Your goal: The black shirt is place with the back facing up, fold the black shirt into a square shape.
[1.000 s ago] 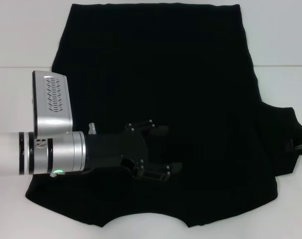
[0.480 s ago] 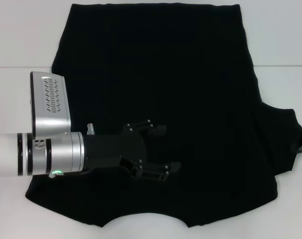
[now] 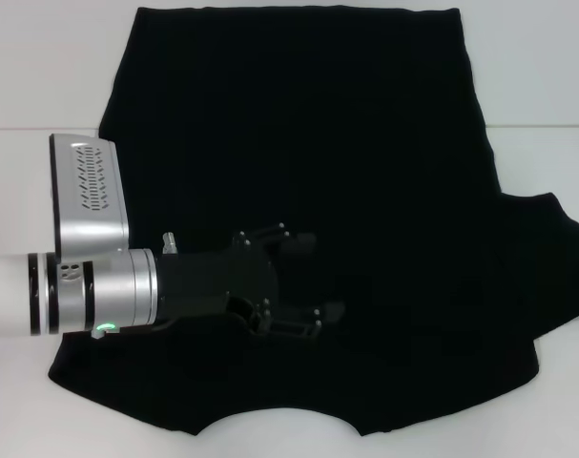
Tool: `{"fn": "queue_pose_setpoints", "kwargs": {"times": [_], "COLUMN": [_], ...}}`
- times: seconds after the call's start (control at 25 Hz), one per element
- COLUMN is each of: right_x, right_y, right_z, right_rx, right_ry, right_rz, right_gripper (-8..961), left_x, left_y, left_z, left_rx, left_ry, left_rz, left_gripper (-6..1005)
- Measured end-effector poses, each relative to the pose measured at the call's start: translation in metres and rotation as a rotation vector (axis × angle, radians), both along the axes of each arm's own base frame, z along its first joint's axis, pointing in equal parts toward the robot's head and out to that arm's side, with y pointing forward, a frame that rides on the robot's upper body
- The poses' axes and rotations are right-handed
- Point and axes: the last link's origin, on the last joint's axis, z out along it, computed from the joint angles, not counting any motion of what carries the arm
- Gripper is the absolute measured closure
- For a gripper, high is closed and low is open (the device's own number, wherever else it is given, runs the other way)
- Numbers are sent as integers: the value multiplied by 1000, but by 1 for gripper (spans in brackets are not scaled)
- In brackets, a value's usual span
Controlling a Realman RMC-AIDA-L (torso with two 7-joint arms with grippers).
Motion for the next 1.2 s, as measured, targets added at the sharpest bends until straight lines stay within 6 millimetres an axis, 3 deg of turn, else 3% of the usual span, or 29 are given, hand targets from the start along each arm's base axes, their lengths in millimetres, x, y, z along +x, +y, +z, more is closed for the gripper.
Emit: {"fn": "queue_pose_setpoints", "kwargs": {"times": [0.32,0.56,0.84,1.2], "right_x": [6,-4,-40,-102], "right_y": [7,16,34,46], "right_z": [12,8,-7,-57], "right_rx": [85,91,46,-149], "right_ry": [-30,-31,-4,-35], "right_rz": [43,103,204,387], "right_gripper": [948,947,947,948], "left_x": [1,1,2,2], "left_y": [0,-1,-1,1], "left_z": [2,2,2,3], "left_rx": [13,14,15,24], "left_ry": [-38,-54,-64,-61], "left_rz": [18,28,32,35], "left_gripper": [47,47,47,47]}}
